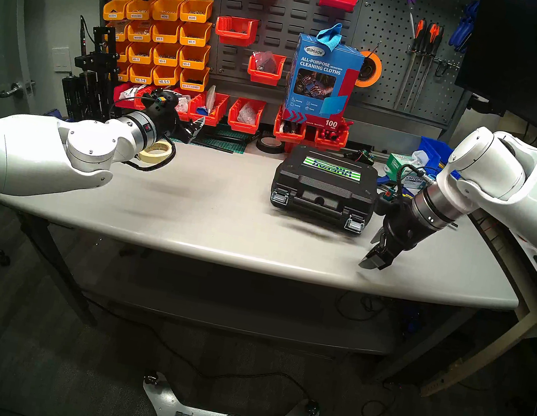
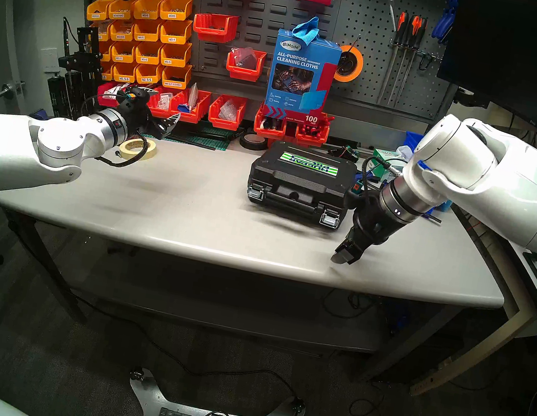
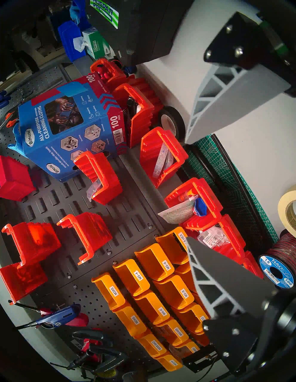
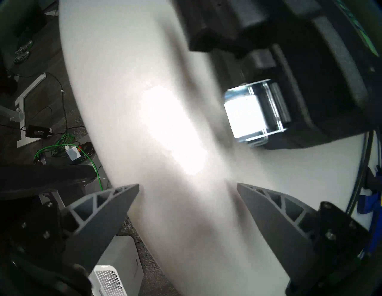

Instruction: Open the tool box

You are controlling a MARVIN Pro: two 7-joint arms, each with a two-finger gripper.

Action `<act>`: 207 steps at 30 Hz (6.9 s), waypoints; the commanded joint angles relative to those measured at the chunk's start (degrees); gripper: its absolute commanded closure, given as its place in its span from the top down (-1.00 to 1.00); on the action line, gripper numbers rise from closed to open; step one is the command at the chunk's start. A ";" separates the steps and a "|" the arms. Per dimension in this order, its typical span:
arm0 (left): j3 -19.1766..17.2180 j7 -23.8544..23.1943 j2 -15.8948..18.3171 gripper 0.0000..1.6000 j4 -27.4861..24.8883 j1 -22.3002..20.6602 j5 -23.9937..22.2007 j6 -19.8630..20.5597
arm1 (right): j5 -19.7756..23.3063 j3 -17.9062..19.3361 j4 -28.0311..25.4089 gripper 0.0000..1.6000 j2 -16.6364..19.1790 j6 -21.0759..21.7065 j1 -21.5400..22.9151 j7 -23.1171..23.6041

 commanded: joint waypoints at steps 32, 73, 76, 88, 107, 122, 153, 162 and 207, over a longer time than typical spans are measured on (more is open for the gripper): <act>-2.40 -2.76 -0.31 1.00 -1.81 -4.29 4.03 -2.36 | 14.95 4.28 19.29 1.00 -2.55 -0.03 12.57 6.08; -1.22 -25.74 -8.33 1.00 -14.08 -6.07 22.39 -7.28 | 25.82 -2.39 24.58 1.00 -5.81 -0.03 16.19 6.05; -0.83 -27.11 -9.09 1.00 -14.47 -5.83 23.10 -7.29 | 26.34 -3.09 24.77 1.00 -6.00 -0.03 16.62 6.19; 1.02 -28.80 -12.71 1.00 -13.31 -3.71 26.04 -5.58 | 28.36 -6.01 25.32 1.00 -6.69 -0.03 18.45 6.30; 1.62 -21.90 -18.00 1.00 -8.24 1.39 31.24 1.02 | 31.00 -10.62 25.81 1.00 -7.79 -0.03 21.41 5.67; 1.08 -17.45 -19.35 1.00 -6.45 3.86 33.44 3.51 | 31.05 -13.17 28.16 1.00 -8.33 -0.03 26.21 5.07; -1.55 -8.46 -23.38 1.00 -3.31 5.91 36.23 8.61 | 30.32 -19.81 31.18 1.00 -7.47 -0.03 33.53 5.19; -1.83 -6.76 -24.79 0.94 -2.62 6.77 36.90 9.65 | 30.25 -22.67 32.11 1.00 -5.30 -0.03 36.49 5.74; -4.93 -2.70 -25.00 -1.00 -2.70 6.28 37.48 11.27 | 36.59 -36.34 25.68 1.00 -3.39 -0.03 45.27 5.99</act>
